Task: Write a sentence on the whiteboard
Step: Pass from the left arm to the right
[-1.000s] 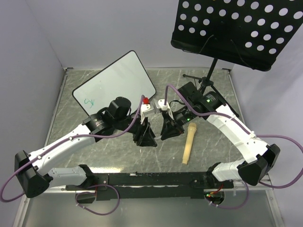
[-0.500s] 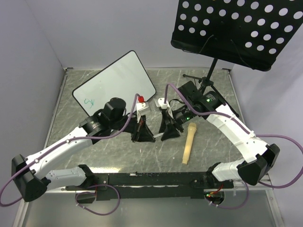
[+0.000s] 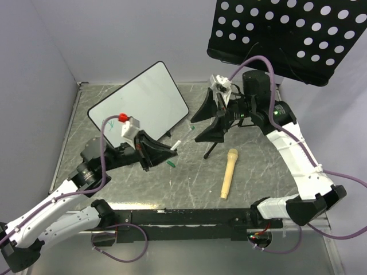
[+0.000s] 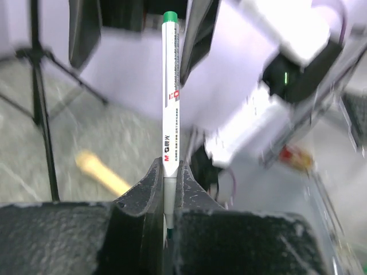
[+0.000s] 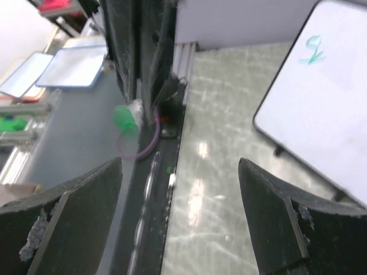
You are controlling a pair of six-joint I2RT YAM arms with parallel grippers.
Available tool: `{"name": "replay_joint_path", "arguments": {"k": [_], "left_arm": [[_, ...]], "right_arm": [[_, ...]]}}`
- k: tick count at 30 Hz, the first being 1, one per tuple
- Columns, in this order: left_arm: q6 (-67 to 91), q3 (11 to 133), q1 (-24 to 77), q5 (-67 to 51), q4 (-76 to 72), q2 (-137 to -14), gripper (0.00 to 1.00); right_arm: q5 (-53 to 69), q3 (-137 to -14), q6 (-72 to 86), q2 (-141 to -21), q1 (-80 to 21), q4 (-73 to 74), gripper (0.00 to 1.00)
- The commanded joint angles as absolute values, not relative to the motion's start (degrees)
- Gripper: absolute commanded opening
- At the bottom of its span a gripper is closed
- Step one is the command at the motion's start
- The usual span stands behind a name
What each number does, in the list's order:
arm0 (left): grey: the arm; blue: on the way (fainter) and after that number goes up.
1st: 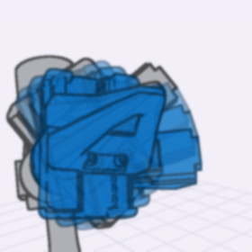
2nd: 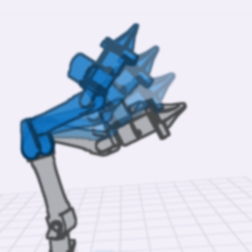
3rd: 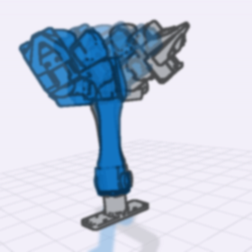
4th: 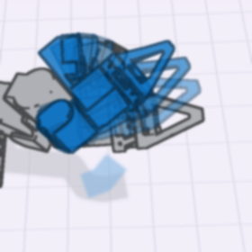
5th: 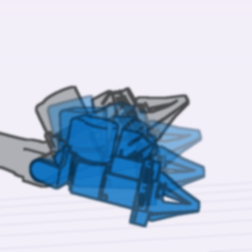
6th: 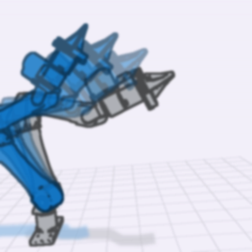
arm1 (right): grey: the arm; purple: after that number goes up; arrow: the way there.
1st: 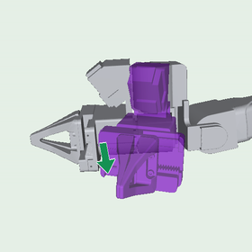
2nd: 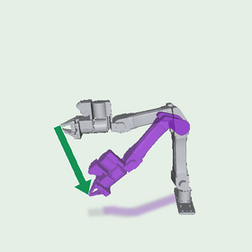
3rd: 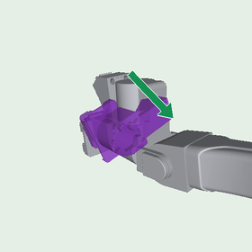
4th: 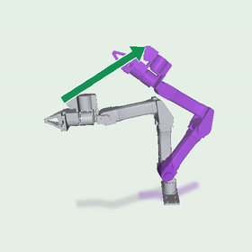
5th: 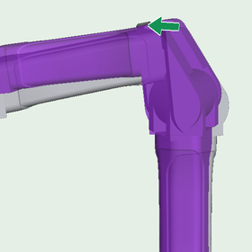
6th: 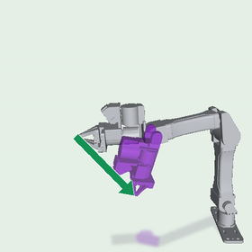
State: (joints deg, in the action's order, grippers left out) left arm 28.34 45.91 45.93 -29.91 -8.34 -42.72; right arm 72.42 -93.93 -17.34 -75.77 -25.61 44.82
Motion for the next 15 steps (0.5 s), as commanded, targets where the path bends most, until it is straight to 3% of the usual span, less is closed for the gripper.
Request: {"name": "replay_joint_path", "arguments": {"k": [1,3,7,11,15], "left_arm": [[34.2,46.1,45.7,-21.1,-23.6,-42.6,0.01],[34.8,46.7,45.7,-20.4,-27.2,-44.2,0.01],[35.9,49.9,45.6,-22.1,-29.1,-49.0,0.01],[36.3,50.5,45.7,-21.4,-30.0,-50.6,0.01],[38.2,49.0,45.6,-19.2,-33.3,-50.6,0.01]], "right_arm": [[80.3,-81.4,23.8,-71.5,-24.1,-8.0,0.89],[79.1,-75.2,40.9,-71.2,-24.3,-27.9,0.9],[77.7,-73.9,55.4,-73.3,-24.5,-40.0,0.89],[76.1,-73.3,57.7,-72.9,-24.8,-43.5,0.89],[73.6,-73.6,49.0,-71.2,-26.4,-35.6,0.88]]}}
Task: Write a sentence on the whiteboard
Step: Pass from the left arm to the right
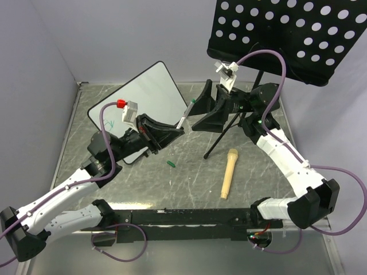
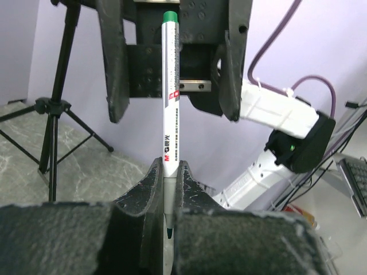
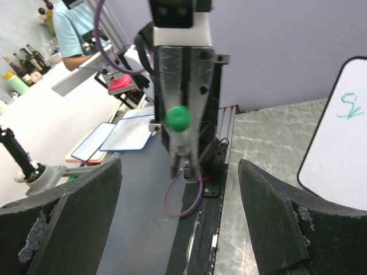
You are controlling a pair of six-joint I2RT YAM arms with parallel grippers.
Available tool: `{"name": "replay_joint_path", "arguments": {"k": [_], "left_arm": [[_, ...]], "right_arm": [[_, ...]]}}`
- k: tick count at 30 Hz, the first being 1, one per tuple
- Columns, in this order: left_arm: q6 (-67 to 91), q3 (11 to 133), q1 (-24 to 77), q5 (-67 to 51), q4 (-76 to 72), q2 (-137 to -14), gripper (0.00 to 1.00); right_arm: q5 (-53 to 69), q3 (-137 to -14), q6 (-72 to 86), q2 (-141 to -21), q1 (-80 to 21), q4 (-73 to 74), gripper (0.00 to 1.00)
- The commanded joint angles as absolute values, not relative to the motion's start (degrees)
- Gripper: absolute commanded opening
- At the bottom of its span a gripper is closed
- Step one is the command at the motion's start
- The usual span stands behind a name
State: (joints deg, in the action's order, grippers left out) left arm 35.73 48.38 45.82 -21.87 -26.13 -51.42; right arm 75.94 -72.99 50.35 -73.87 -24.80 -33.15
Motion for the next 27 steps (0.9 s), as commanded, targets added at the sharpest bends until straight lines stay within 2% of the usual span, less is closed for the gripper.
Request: {"name": "replay_joint_path", "arguments": {"k": [1,4,15,21,26,27], "left_arm": [[38.5,48.7,45.7,-18.8,-34.0,-50.6,0.01],[39.7,47.3,45.7,-17.9,-37.9,-50.3,0.01],[38.1,51.0,45.7,-21.1,-32.3,-52.6,0.01],[38.4,51.9,45.7,-22.1,-31.8,-53.2,0.01],[38.5,51.8,45.6,-21.1,-31.9,-52.6,0.01],[38.4,51.9,45.7,-21.1,-31.6,-52.7,0.01]], "right_arm": [[72.7,-73.8,46.9,-70.9,-26.9,-31.5,0.88],[69.0,-74.2,41.1,-70.4,-28.3,-25.9,0.87],[66.9,-79.1,45.5,-75.1,-31.5,-30.8,0.76],[67.3,-80.3,43.9,-76.4,-33.0,-28.0,0.52],[67.9,-79.9,42.1,-76.0,-33.1,-27.2,0.42],[68.1,-79.9,41.7,-75.9,-33.1,-26.4,0.37]]}}
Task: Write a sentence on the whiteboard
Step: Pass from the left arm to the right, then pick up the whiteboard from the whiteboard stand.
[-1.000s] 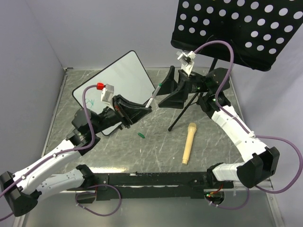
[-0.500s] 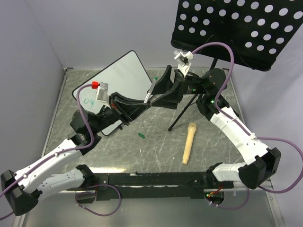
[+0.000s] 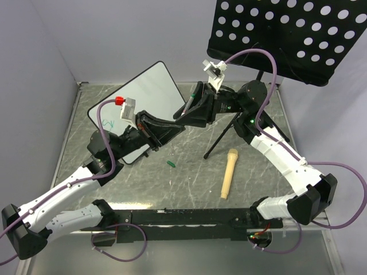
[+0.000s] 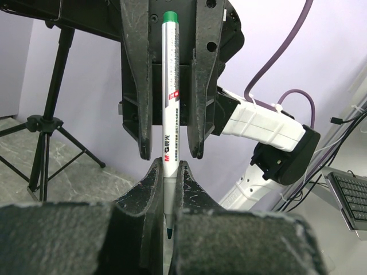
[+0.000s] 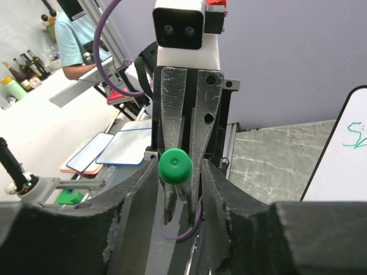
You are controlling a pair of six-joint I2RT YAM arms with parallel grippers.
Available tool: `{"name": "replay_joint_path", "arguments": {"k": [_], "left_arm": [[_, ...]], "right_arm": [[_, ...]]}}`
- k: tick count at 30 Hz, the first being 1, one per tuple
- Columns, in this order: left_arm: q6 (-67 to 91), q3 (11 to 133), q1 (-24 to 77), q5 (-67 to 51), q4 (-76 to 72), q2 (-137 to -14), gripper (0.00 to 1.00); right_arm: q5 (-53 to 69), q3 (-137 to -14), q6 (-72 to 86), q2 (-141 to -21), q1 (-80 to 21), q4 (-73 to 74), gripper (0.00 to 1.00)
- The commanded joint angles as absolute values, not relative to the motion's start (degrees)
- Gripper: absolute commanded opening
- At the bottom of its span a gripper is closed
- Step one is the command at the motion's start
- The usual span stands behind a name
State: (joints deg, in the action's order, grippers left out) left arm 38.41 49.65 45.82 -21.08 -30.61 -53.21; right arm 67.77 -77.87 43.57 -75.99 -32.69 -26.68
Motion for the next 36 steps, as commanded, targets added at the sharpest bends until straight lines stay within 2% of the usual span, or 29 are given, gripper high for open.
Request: {"name": "replay_joint_path", "arguments": {"k": [1,3,5,11,13,14,15,17,18,22,27,31,36], "left_arm": [[38.4,52.1,45.7,-21.2,-31.4,-52.9,0.01],[38.5,52.2,45.7,-21.5,-31.2,-53.1,0.01],[38.7,52.4,45.7,-21.8,-31.1,-53.4,0.01],[38.8,52.9,45.7,-22.5,-30.9,-54.1,0.01],[38.8,53.3,45.7,-23.1,-30.5,-54.4,0.02],[38.8,53.5,45.7,-23.4,-30.2,-54.6,0.05],[38.8,54.0,45.7,-24.0,-29.9,-54.7,0.24],[38.9,54.3,45.7,-24.5,-28.4,-54.7,0.46],[38.7,54.6,45.7,-24.8,-27.8,-54.6,0.62],[37.3,54.6,45.7,-24.4,-23.9,-51.7,0.87],[31.7,57.1,45.6,-18.6,-11.4,-46.7,0.99],[28.9,58.4,45.6,-9.7,-3.2,-39.6,0.96],[27.9,64.3,45.3,-1.2,9.0,-38.8,0.96]], "right_arm": [[68.1,-80.0,41.2,-75.9,-33.1,-26.0,0.35],[68.6,-80.5,41.2,-76.2,-33.2,-26.0,0.28],[68.7,-80.7,41.7,-76.4,-33.1,-26.3,0.27],[69.6,-81.1,41.7,-76.9,-33.2,-26.4,0.0],[69.6,-80.9,41.2,-76.6,-33.2,-26.4,0.0],[69.6,-81.0,40.9,-76.6,-33.3,-25.8,0.0],[69.3,-81.1,40.3,-76.4,-33.2,-25.2,0.0],[68.6,-82.1,37.7,-76.3,-33.1,-21.6,0.0],[68.1,-82.6,36.6,-76.5,-33.0,-20.2,0.0],[67.0,-85.4,33.8,-77.6,-32.7,-16.7,0.0],[64.3,-87.0,30.3,-78.2,-32.3,-13.0,0.0],[59.4,-87.2,19.6,-78.0,-32.4,-3.7,0.0],[53.5,-84.6,12.2,-77.8,-32.4,-0.5,0.0]]}}
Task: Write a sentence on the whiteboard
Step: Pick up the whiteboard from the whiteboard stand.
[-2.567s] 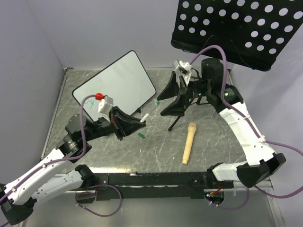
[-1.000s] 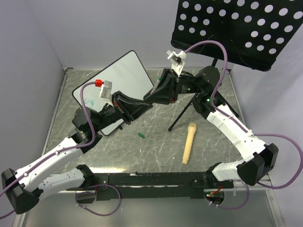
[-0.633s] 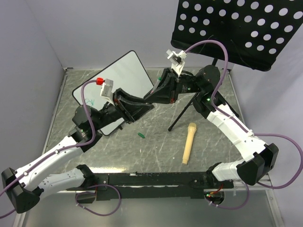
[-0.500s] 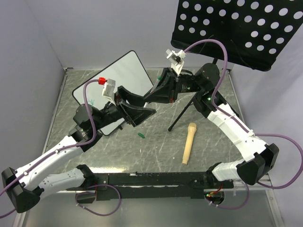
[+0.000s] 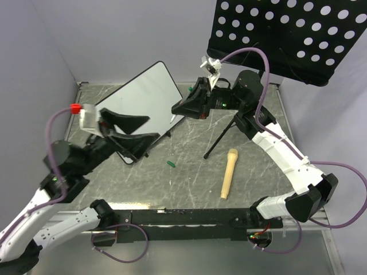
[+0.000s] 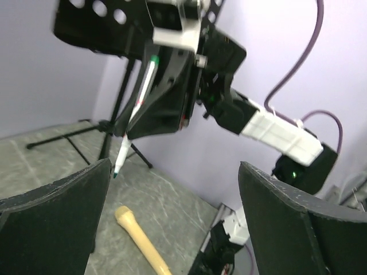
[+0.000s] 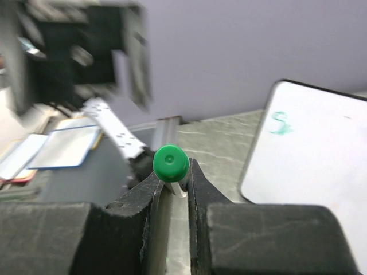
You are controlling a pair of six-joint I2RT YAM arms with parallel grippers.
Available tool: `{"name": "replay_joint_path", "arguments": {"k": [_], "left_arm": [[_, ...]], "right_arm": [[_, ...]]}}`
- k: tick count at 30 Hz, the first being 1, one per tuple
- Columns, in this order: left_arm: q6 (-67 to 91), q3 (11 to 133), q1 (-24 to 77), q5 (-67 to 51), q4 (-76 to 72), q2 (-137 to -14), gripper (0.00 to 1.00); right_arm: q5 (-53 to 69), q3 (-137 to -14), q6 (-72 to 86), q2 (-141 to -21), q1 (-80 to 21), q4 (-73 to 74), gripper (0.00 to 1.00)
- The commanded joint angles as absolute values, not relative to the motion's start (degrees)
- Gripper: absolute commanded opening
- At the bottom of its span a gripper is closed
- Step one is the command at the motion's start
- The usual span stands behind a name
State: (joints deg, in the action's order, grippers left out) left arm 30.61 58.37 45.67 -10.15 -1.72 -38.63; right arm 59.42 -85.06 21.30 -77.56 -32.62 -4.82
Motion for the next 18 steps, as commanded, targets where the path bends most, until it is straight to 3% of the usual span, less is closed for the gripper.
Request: {"name": "replay_joint_path", "arguments": {"k": [1,9,18], "left_arm": [[27.9,65.2,45.2,-0.2,12.5,-39.7,0.96],[29.5,67.9,41.8,7.6,17.4,-40.6,0.96],[33.1,65.6,20.6,-7.4,18.7,-46.8,0.97]], "right_arm": [[51.4,-84.2,9.7,-77.8,-32.6,-0.3,0.0],[43.0,-76.8,1.3,-75.8,-33.0,0.3,0.0],[37.0,-62.1,0.4,-71.2,-33.4,-4.4,0.0]]}}
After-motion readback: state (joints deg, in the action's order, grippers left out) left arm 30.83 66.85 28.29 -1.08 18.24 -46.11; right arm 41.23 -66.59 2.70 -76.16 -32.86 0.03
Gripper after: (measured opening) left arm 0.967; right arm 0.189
